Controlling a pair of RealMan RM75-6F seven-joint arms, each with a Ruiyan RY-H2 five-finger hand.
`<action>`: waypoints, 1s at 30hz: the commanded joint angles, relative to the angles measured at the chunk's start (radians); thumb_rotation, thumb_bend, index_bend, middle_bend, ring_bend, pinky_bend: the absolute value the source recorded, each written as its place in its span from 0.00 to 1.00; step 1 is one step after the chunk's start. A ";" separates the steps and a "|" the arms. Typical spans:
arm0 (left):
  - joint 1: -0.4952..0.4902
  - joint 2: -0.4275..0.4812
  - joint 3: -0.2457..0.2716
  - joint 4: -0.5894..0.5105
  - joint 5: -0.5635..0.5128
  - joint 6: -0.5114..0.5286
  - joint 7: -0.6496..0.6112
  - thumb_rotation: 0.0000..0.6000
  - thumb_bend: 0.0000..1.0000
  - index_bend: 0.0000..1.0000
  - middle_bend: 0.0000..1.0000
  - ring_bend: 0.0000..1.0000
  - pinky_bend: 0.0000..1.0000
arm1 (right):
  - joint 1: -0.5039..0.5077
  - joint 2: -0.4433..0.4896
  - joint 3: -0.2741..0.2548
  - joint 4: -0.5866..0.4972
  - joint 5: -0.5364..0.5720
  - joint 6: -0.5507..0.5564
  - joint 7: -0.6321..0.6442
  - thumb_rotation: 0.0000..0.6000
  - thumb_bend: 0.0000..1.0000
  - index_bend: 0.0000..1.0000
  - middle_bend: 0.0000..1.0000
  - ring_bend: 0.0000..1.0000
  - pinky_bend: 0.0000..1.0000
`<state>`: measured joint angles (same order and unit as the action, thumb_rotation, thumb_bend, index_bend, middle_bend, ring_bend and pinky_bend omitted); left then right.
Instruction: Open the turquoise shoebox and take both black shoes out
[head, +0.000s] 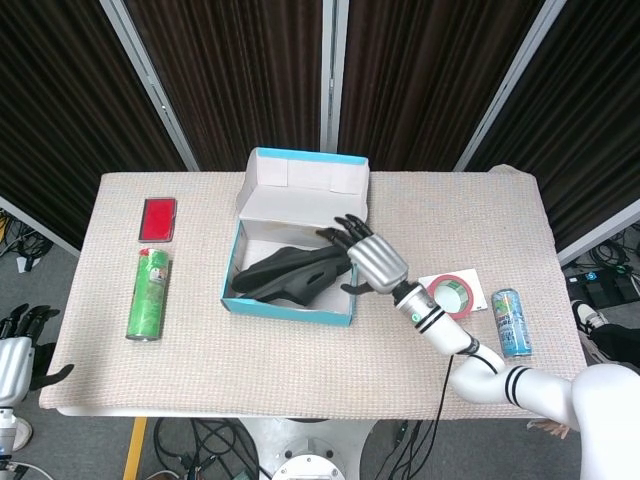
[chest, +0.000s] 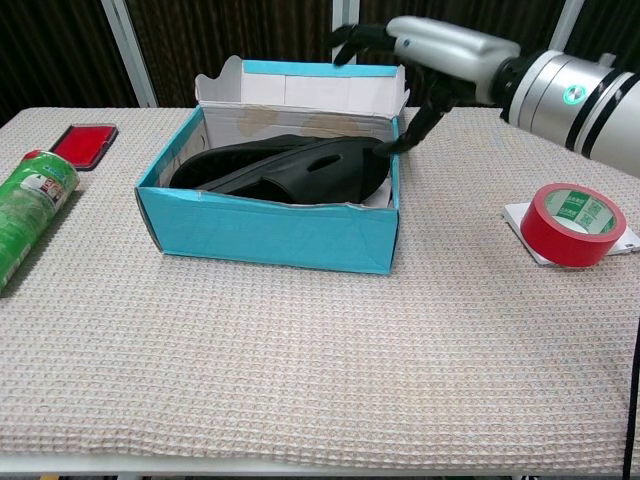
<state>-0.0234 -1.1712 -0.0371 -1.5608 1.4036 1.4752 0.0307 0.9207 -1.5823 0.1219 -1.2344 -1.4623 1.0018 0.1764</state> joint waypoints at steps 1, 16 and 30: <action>0.002 -0.004 0.001 0.008 -0.003 -0.003 -0.008 1.00 0.02 0.22 0.16 0.08 0.17 | 0.033 -0.027 -0.030 -0.012 -0.052 -0.028 -0.078 1.00 0.05 0.22 0.21 0.00 0.00; 0.005 -0.016 0.000 0.039 -0.004 -0.010 -0.038 1.00 0.02 0.22 0.16 0.08 0.17 | 0.114 -0.175 0.030 0.085 -0.025 -0.111 -0.267 1.00 0.05 0.29 0.24 0.00 0.00; 0.002 -0.022 -0.003 0.047 -0.012 -0.024 -0.044 1.00 0.02 0.22 0.16 0.08 0.17 | 0.148 -0.259 0.036 0.183 -0.034 -0.120 -0.310 1.00 0.10 0.39 0.30 0.00 0.00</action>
<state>-0.0211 -1.1931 -0.0395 -1.5135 1.3921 1.4514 -0.0137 1.0696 -1.8333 0.1616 -1.0592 -1.4929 0.8774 -0.1279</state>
